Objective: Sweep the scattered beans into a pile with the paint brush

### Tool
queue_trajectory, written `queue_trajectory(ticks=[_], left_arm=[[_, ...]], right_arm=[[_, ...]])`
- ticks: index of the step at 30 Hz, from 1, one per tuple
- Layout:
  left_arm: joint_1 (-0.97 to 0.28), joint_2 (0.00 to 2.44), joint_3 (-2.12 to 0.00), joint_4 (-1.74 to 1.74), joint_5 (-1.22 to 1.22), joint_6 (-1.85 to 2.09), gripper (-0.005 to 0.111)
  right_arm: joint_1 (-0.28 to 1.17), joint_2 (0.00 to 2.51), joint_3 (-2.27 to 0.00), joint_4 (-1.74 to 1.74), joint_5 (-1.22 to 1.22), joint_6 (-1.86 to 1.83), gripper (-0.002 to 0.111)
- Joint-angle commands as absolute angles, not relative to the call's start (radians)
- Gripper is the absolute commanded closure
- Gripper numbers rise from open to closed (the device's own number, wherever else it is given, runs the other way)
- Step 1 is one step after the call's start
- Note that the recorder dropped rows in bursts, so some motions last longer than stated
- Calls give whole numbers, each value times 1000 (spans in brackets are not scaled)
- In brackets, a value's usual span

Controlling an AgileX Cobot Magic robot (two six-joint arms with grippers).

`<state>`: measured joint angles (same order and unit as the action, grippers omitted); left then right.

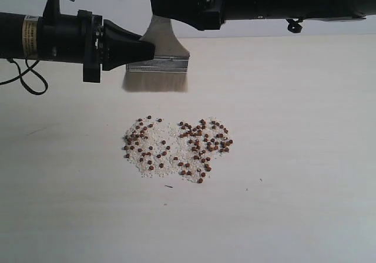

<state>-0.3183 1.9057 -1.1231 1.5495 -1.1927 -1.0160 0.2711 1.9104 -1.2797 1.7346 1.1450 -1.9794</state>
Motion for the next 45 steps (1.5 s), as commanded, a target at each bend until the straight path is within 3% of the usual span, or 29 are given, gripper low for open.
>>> queue_trajectory(ticks=[1,19,28,36,45], left_arm=[[-331,1897,-1128,1525,-1143,-1008,107],[-331,1963,-1143,1415,-1169,-1003,107],[-331,1963,-1143,1396,-1193,-1003,107],[-331,1963,-1143,1394,-1221,-1001,107],[-331,1963,-1143,1395,-1221,-1001,107]], right_arm=[[268,1910,-1287,1744,1159,-1967,55],[268,1910,-1287,1744,1174,-1967,62],[268,1910,-1287,1744,1136,-1974,84],[268,1910,-1305,1744,1147,-1976,75],[268,1910,-1344,1744,1159,-1963,75]])
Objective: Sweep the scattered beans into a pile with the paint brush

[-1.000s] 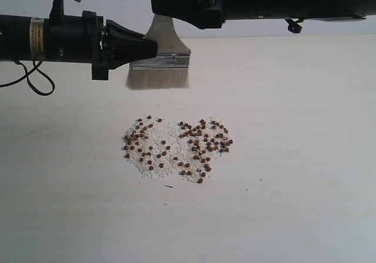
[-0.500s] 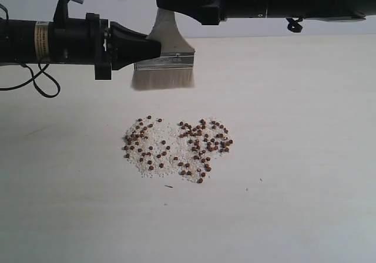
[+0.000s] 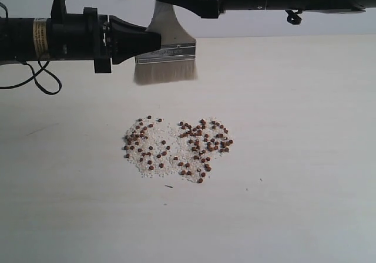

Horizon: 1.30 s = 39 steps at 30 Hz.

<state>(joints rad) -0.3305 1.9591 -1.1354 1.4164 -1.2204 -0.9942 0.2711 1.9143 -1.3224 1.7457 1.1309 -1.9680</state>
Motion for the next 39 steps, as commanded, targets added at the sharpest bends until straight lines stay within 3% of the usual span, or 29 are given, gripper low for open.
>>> queue_trajectory(ticks=[1,26,36,39], left_arm=[[-331,1963,-1143,1395,-1221,-1001,107],[-363,1963,-1143,1378,-1221,-1001,107],[-366,1963,-1143,1373,-1221,-1001,107],[-366,1963,-1143,1373,-1221,-1001,107]], right_arm=[[268,1910,-1346,1744,1159,-1963,75],[268,1918,-1346,1744,1157,-1958,75],[268,1918,-1346,1744,1155,-1934,84],[268,1918,-1346,1744,1142,-1934,91]])
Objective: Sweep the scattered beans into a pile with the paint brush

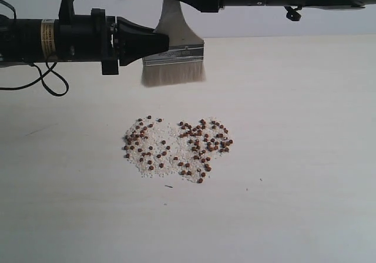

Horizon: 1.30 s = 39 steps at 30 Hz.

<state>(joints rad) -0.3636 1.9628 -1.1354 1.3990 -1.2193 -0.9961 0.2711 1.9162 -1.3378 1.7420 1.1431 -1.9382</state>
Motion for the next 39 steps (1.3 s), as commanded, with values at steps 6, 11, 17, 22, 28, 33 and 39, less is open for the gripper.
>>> queue_trajectory(ticks=[6,11,17,22,28,33,39], left_arm=[[-366,1963,-1143,1341,-1221,-994,107],[-366,1963,-1143,1326,-1221,-994,90],[-366,1963,-1143,1303,-1221,-976,36],[-366,1963,-1143,1286,-1221,-969,29],[-353,1963,-1143,1242,-1221,-959,37],[-339,1963,-1143,1214,-1200,-945,60],[-309,1963,-1143,1199,-1185,-945,92]], right_arm=[[268,1918,-1346,1744,1055,-1932,108],[268,1918,-1346,1744,1013,-1926,108],[268,1918,-1346,1744,957,-1926,108],[268,1918,-1346,1744,840,-1948,108],[268,1918,-1346,1744,488,-2014,108],[268,1916,-1346,1744,252,-2038,108],[273,1873,-1356,1744,179,-2006,108]])
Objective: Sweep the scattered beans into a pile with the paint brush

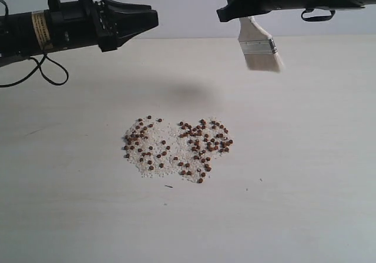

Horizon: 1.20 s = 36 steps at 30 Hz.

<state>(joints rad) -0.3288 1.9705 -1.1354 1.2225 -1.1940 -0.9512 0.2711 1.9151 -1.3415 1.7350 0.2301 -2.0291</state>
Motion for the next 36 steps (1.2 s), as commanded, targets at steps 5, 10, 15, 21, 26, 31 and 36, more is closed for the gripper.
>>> queue_trajectory(ticks=[5,10,15,21,26,31,36], left_arm=[[-281,1963,-1143,1218,-1183,-949,107],[-277,1928,-1103,1177,-1102,-957,107],[-277,1734,-951,942,-710,-812,107],[-277,1330,-619,149,-506,-169,107],[-277,905,-322,-237,-508,156,107],[-277,543,-157,-256,-480,151,107],[-277,367,-108,-256,-402,154,107]], right_arm=[[346,1803,-1384,1744,-58,-1990,108],[426,1752,-1392,1744,-237,-1973,108],[498,1707,-1394,1702,-507,-1877,108],[599,1671,-1394,1726,-541,-1872,108],[678,1669,-1394,1744,-541,-1872,108],[766,1660,-1394,1744,-551,-1874,108],[792,1660,-1394,1744,-551,-1879,108]])
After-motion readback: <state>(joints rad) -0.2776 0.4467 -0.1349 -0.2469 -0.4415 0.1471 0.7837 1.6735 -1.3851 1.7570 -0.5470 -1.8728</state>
